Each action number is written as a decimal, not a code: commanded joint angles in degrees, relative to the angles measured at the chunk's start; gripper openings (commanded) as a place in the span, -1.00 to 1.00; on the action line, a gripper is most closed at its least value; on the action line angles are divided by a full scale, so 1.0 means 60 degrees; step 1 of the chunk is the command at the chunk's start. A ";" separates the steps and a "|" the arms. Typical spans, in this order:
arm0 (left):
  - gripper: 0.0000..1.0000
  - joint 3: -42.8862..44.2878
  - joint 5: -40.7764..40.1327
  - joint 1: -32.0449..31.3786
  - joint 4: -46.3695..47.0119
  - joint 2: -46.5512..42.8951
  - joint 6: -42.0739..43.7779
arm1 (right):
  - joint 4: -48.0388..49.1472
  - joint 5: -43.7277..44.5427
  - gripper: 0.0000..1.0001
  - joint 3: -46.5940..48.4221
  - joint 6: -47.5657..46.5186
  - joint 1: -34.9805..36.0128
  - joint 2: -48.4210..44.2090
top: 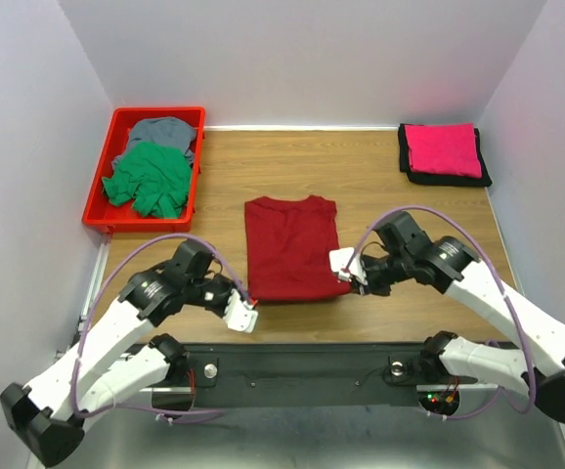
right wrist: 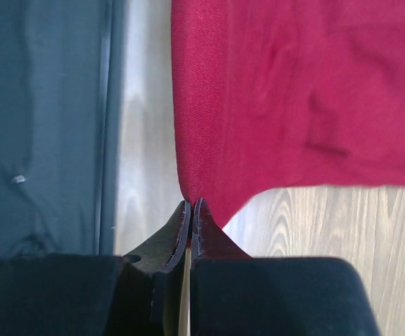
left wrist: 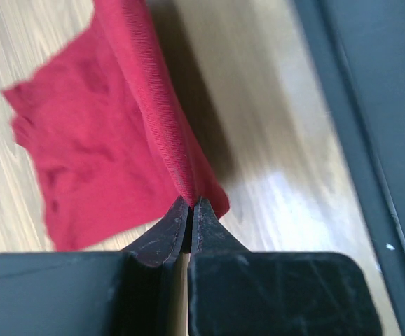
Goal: Fold and stack the t-shirts
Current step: Fold the tshirt
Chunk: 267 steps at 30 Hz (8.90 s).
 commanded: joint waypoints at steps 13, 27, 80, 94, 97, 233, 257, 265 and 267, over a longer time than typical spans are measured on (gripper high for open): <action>-1.00 0.1754 0.0958 0.0465 -0.0536 0.1147 0.0122 | -0.1070 0.0167 -0.99 0.1955 -0.1365 -0.0754 0.1488; -1.00 0.6115 0.1926 0.3394 0.0339 0.8469 0.0582 | -0.1552 -0.1665 -0.99 0.7969 -0.3989 -0.3805 0.9257; -0.77 0.4275 0.0930 0.2224 0.1309 0.8958 -0.0653 | -0.2227 -0.3086 -0.28 0.8507 0.1153 -0.3483 1.1656; -1.00 0.3968 0.0989 0.2064 0.1411 0.8108 -0.0243 | -0.2038 -0.5035 -0.42 0.8902 0.1796 -0.2590 1.2227; -1.00 0.3836 0.0989 0.2063 0.1455 0.7655 -0.0038 | -0.1919 -0.5152 -0.44 0.8799 0.2046 -0.2428 1.2330; -1.00 0.4951 0.1795 0.3147 0.1001 0.8416 -0.0345 | -0.4058 -0.2940 -0.99 0.8799 0.1138 -0.4333 1.0469; -0.74 0.6631 0.0022 0.3645 0.3623 1.1828 -0.3259 | -0.0632 -0.0553 -0.99 1.0700 0.3947 -0.4332 1.3149; 0.44 0.7615 0.0621 0.4347 0.3169 1.0630 -0.5556 | -0.0309 -0.0274 0.14 1.1055 0.5106 -0.4508 1.1922; 0.48 0.7412 0.0870 0.4596 0.3490 1.0073 -0.6362 | -0.0104 -0.0536 0.32 1.0939 0.5677 -0.4639 1.1424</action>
